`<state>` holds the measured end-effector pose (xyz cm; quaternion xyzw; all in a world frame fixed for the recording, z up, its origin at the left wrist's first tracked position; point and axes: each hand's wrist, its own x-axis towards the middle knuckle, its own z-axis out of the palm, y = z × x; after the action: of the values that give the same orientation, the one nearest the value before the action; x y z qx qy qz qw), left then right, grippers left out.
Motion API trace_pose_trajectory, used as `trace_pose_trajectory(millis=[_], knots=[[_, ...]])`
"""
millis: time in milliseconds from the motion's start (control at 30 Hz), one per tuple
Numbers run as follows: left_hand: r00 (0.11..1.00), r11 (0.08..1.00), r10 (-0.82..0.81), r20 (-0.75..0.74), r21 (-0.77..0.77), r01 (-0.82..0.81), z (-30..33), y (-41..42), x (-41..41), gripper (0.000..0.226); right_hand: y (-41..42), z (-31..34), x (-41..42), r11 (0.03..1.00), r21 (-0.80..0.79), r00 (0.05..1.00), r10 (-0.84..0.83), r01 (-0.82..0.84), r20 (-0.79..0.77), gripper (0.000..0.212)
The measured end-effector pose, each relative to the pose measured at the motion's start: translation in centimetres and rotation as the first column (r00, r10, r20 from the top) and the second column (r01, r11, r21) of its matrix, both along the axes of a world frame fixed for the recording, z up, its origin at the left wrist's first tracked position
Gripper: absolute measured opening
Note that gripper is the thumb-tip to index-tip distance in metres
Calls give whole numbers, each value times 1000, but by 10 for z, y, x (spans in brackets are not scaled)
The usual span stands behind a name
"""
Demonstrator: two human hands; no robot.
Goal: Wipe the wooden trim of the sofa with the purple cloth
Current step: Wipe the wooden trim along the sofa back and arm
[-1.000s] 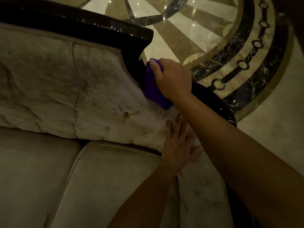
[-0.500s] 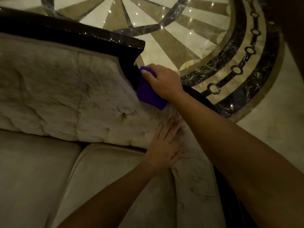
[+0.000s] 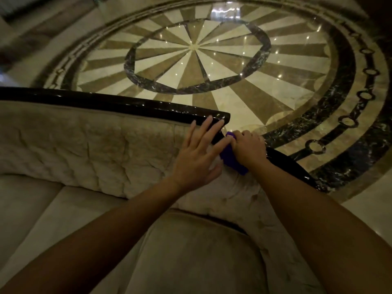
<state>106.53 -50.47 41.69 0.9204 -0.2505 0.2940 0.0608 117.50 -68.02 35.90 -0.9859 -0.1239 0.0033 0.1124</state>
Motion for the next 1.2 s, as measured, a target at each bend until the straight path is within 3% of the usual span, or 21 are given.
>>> trace_pose_trajectory(millis=[100,200,300,400,500,633,700,767,833,900,933,1000,1067,1133,1200], knots=[[998,994,34,62,102,-40,19,9,35,69,-1,2,2,999,32,1000,-8,8,-1,49],[986,964,169,4,206,-166,17,20,64,71,-2,0,4,999,48,999,-27,26,19,50],[960,950,278,30,141,-280,-6,32,81,71,4,-15,0,993,65,985,-109,101,132,45],[958,959,264,114,78,-273,-21,33,95,68,12,-22,-2,972,151,947,-212,179,241,38],[954,962,255,158,62,-268,-24,34,99,65,28,-19,3,925,331,945,-261,186,198,35],[951,961,252,179,67,-267,-28,36,102,58,52,-4,12,657,716,965,-244,235,-92,32],[944,958,261,201,63,-279,-30,35,104,55,57,7,17,401,864,950,-192,306,-247,33],[941,956,268,206,63,-286,-30,34,104,52,58,22,21,105,907,909,-146,407,-391,33],[944,959,261,202,62,-278,-30,34,103,49,61,27,21,-34,902,892,-133,431,-432,30],[945,958,259,198,68,-277,-29,34,102,47,64,21,17,33,931,920,-173,363,-353,31],[945,958,261,196,73,-279,-29,34,102,47,63,14,15,141,941,941,-194,306,-277,33],[947,957,260,192,78,-278,-27,34,101,47,55,-2,12,476,861,976,-196,181,-97,35],[946,953,272,179,87,-290,-27,34,101,49,41,-13,12,794,593,981,-190,135,31,40],[940,943,302,159,94,-319,-25,32,100,51,26,-15,12,924,348,974,-203,157,98,45],[929,930,346,128,80,-358,-24,27,93,53,15,-12,5,954,232,970,-218,188,111,46]])
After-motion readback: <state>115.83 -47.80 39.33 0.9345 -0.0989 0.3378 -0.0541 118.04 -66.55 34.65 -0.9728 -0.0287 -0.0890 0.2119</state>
